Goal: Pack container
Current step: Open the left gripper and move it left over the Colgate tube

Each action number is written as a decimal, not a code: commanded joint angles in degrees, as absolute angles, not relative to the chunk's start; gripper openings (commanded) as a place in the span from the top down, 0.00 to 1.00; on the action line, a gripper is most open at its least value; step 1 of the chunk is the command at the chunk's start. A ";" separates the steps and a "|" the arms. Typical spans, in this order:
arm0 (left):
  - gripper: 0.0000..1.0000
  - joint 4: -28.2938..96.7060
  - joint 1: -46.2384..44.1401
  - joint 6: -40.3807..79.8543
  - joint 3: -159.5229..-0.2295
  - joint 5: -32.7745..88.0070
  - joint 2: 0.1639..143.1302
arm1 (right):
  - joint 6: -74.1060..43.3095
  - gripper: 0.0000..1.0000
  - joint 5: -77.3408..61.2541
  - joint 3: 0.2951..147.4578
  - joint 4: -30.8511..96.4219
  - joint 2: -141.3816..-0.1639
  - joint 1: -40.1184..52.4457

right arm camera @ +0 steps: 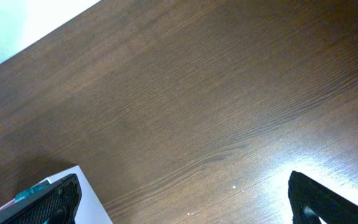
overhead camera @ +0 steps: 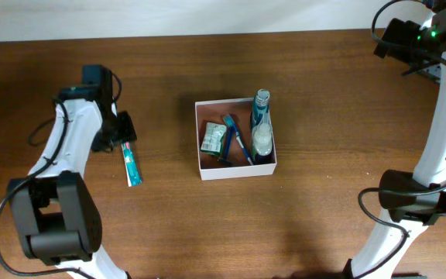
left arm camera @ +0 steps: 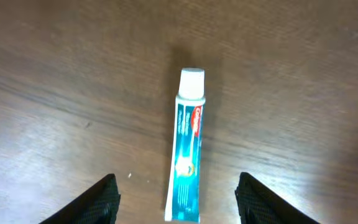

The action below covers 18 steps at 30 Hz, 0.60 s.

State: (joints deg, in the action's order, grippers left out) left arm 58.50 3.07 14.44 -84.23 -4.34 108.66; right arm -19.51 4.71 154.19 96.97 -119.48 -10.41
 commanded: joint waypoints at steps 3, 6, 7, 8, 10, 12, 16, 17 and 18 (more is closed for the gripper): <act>0.39 51.33 3.16 13.10 -75.64 -0.73 108.62 | -19.75 0.02 5.19 154.30 97.30 -118.65 -10.57; 0.38 47.59 3.16 13.10 -71.96 -0.62 108.62 | -19.75 0.02 5.19 154.30 97.32 -118.65 -10.57; 0.37 45.67 3.16 13.10 -70.28 -0.60 108.62 | -19.75 0.02 5.19 154.30 97.32 -118.65 -10.57; 0.37 44.51 3.16 13.10 -69.36 -0.60 108.62 | -19.75 0.01 5.19 154.30 97.30 -118.65 -10.57; 0.37 42.59 3.16 13.10 -67.83 -0.60 108.62 | -19.75 0.02 5.19 154.30 97.32 -118.65 -10.57; 0.37 41.50 3.16 13.10 -66.78 -0.60 108.64 | -19.75 0.02 5.19 154.30 97.30 -118.65 -10.57; 0.37 40.66 3.16 13.10 -65.98 -0.62 108.62 | -19.75 0.02 5.19 154.30 97.32 -118.65 -10.57; 0.37 40.64 3.16 13.10 -65.98 -0.62 108.64 | -19.75 0.01 5.19 154.30 97.32 -118.65 -10.57; 0.37 40.56 3.16 13.10 -65.98 -0.62 108.64 | -19.75 0.02 5.19 154.30 97.32 -118.65 -10.57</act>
